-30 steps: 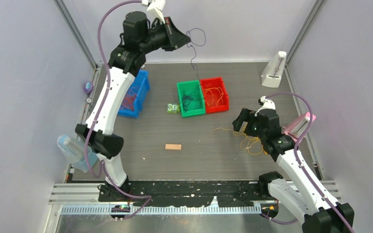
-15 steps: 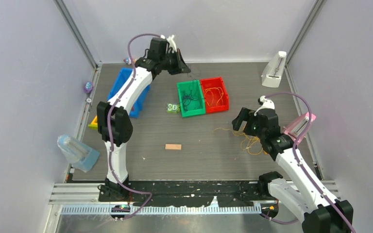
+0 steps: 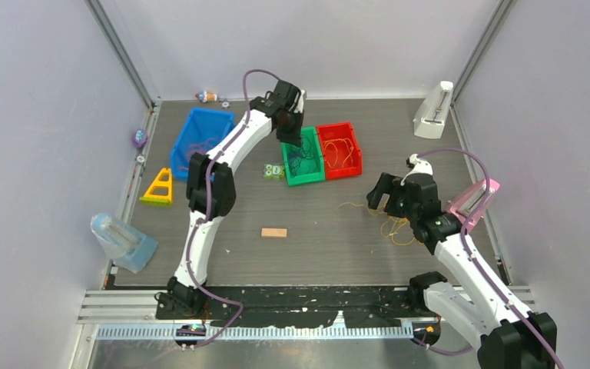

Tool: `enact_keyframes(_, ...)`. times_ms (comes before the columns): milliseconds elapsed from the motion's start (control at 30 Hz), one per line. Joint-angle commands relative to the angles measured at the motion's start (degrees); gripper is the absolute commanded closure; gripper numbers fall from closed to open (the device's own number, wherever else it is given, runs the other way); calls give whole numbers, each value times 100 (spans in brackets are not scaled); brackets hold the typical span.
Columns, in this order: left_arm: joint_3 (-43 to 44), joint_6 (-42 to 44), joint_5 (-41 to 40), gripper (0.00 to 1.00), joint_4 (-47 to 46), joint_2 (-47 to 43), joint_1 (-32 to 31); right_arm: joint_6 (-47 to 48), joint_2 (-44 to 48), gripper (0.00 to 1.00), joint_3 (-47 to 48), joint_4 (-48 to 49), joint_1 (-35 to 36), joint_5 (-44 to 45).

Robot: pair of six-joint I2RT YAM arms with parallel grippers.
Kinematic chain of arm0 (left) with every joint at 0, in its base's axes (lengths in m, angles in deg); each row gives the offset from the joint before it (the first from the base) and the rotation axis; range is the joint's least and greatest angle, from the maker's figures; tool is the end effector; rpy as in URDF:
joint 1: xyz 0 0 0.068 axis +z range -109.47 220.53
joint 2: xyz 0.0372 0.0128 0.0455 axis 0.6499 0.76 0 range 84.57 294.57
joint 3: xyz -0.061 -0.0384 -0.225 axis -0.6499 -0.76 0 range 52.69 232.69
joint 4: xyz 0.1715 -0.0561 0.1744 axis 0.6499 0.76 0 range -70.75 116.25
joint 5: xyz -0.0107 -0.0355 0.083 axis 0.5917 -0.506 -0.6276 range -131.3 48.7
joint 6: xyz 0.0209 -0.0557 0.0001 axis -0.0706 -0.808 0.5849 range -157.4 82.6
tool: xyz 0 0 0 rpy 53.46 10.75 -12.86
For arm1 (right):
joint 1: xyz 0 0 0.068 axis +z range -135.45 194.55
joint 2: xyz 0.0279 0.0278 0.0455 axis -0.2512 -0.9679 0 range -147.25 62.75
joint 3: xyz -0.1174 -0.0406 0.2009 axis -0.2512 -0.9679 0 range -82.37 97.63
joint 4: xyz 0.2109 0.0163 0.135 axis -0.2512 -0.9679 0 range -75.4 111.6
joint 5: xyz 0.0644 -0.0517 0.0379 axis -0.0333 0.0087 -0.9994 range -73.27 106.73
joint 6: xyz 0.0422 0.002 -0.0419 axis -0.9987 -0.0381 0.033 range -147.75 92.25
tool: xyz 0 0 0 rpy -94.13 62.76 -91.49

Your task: Untangle the cables

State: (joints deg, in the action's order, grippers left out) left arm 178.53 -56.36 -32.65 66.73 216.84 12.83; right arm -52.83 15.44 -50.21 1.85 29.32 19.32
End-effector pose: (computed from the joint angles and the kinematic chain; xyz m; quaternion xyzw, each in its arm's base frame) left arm 0.4219 -0.2289 0.2195 0.0956 0.9436 -0.1881 0.2552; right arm 0.1983 0.0502 0.2092 0.0901 0.8818 0.1387 0.4416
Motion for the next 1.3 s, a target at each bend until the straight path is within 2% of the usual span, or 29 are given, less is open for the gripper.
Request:
enact_keyframes(0, 648, 260, -383, 100, 789, 375, 4, -99, -380, 5, 58, -131, -9, 295)
enact_keyframes(67, 618, 232, -322, 98, 721, 473, 3, -158, -687, 5, 127, -322, -10, 495)
enact_keyframes(133, 578, 197, -179, 91, 611, 528, 2, -219, -1007, 5, 251, -550, -9, 776)
enact_keyframes(233, 525, 175, 11, 70, 523, 419, -3, -342, -1393, 5, 526, -1002, -11, 1374)
enact_keyframes(333, 52, 182, 64, 54, 113, -106, -24, -439, -1656, 5, 629, -1163, -9, 1701)
enact_keyframes(567, -639, 227, 273, 33, -311, -1395, -67, -542, -2177, 5, 711, -1012, -16, 2051)
enact_keyframes(700, -1172, 296, 231, 26, -436, -2177, -146, -594, -2306, 5, 827, -1063, -36, 2009)
enact_keyframes(867, -2809, 126, 251, 19, -1177, -3480, -184, -528, -1802, 5, 1077, -1332, -91, 1876)
enact_keyframes(933, -3706, 9, 182, 13, -1658, -4108, -221, -529, -1588, 5, 1205, -1513, -100, 1859)
enact_keyframes(1000, -4552, -115, 97, 1, -2107, -4677, -247, -537, -1398, 5, 1286, -1666, -112, 1866)
enact_keyframes(1133, -6070, -332, -215, 1, -2747, -5770, -322, -678, -1067, 5, 1095, -1792, -290, 1762)
enact_keyframes(1267, -7708, -348, -760, 0, -3662, -6729, -376, -914, -853, 5, 629, -1565, -718, 1256)
